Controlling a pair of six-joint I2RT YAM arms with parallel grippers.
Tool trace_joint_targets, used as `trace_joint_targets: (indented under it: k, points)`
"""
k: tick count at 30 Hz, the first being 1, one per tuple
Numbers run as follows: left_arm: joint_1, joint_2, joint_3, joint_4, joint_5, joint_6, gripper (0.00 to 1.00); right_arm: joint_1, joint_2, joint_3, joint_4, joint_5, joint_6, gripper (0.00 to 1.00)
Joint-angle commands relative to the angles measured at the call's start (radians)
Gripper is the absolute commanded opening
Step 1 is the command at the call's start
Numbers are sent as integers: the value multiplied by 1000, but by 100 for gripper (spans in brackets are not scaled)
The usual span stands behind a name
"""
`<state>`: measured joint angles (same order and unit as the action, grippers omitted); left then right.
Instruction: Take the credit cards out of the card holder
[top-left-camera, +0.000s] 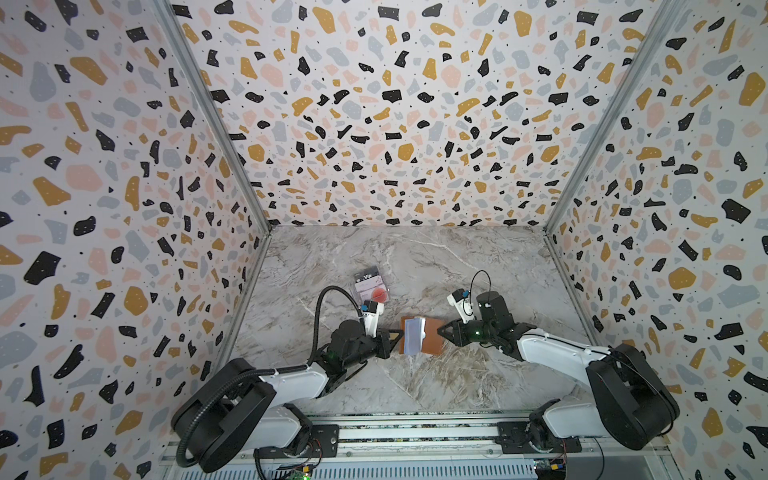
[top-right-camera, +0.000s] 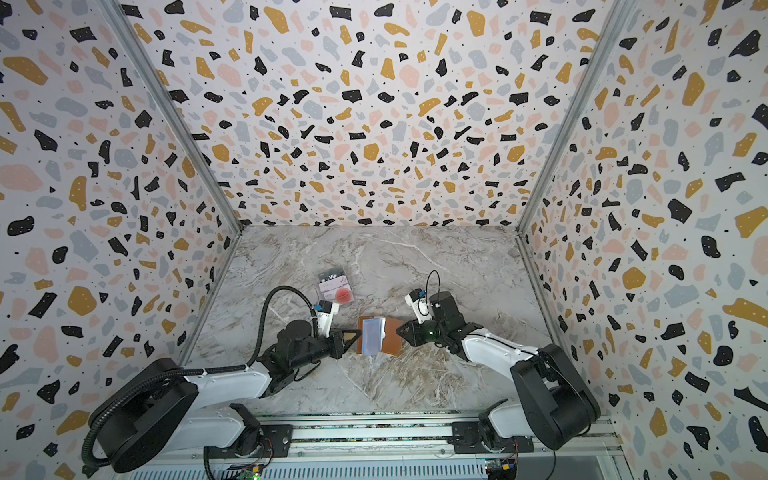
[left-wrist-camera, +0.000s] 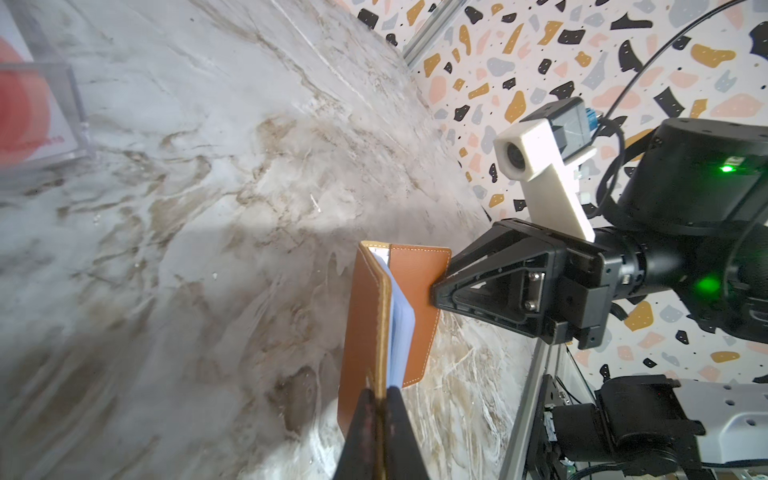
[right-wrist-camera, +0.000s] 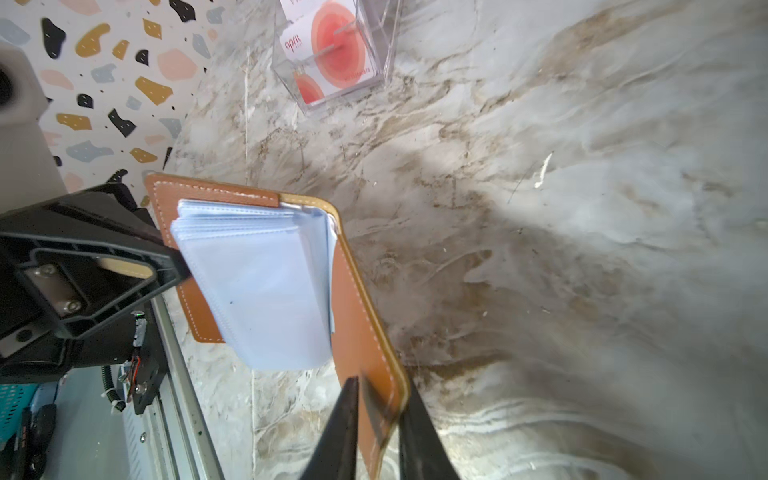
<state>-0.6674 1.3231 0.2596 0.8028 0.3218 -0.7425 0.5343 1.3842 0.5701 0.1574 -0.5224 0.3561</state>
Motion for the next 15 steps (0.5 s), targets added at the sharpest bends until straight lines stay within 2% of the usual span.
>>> trace_joint_targets:
  k: [1,7,15]
  points:
    - [8,25,-25,141,-32,-41,0,45,29,63,-67,138,-17,20]
    - [8,57,-55,158,-66,-55,0,109,77,142,-156,307,-9,21]
    - [8,65,-57,59,-150,-35,0,145,121,192,-195,367,-23,21]
